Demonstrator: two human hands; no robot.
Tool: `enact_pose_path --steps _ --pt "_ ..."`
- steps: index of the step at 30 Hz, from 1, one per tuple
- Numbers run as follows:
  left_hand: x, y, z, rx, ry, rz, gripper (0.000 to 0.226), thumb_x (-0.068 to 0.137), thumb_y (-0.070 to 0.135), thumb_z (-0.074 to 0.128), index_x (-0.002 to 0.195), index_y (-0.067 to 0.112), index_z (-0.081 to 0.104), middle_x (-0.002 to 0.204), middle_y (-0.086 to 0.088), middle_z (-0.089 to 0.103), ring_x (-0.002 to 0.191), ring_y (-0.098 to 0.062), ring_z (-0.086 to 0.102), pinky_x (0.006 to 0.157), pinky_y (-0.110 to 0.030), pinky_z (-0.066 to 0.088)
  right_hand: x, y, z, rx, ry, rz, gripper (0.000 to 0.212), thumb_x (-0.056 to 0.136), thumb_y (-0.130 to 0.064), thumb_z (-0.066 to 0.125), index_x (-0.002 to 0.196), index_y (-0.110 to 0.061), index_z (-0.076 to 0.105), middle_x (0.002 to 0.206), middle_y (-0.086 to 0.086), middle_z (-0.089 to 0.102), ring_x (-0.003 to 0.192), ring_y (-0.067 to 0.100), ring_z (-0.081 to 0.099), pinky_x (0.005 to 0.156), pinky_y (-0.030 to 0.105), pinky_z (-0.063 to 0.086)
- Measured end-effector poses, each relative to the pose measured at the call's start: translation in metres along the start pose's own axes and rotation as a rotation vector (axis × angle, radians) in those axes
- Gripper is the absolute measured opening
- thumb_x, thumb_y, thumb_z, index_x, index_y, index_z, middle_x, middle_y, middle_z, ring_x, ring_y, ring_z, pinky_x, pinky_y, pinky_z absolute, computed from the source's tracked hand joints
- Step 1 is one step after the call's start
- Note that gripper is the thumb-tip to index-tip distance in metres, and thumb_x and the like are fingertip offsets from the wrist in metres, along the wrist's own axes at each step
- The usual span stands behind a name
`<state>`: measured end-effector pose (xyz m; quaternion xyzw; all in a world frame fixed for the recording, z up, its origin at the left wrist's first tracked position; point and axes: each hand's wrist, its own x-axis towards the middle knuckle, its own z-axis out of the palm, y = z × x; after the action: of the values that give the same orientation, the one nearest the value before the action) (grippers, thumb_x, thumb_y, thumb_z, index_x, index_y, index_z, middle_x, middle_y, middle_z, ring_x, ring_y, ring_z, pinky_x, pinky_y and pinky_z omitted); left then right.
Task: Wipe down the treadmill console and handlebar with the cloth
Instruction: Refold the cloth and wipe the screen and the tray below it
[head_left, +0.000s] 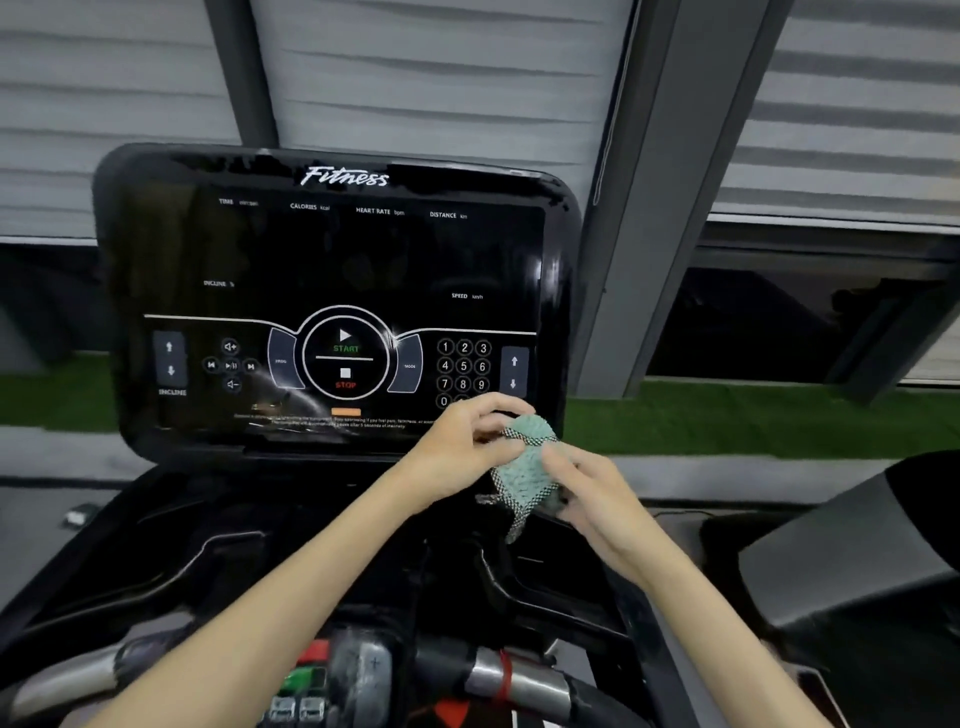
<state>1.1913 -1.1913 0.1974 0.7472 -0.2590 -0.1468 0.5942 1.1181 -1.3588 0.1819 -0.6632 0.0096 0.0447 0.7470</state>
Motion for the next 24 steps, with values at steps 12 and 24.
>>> enact_pose_path --steps 12,24 --pt "-0.001 -0.048 -0.05 1.126 0.089 0.655 0.04 0.098 0.02 0.048 0.134 0.005 0.056 0.139 -0.009 0.052 0.129 -0.023 0.047 0.111 -0.038 0.037 0.005 0.042 0.011 0.02 0.159 0.122 0.022 0.091 -0.015 0.063 0.112 -0.008 0.064 0.108 0.01 0.072 0.096 0.022 0.068 0.081 0.034 0.054" --pt "0.024 -0.094 -0.12 1.572 0.035 0.617 0.059 0.101 0.033 0.031 0.153 0.007 0.027 0.162 -0.008 0.023 0.148 -0.025 0.023 0.119 -0.039 0.017 0.034 0.117 0.014 -0.708 0.56 0.21 0.017 0.081 -0.023 0.073 0.096 -0.016 0.07 0.087 -0.004 0.068 0.08 0.011 0.061 0.066 0.019 0.043"
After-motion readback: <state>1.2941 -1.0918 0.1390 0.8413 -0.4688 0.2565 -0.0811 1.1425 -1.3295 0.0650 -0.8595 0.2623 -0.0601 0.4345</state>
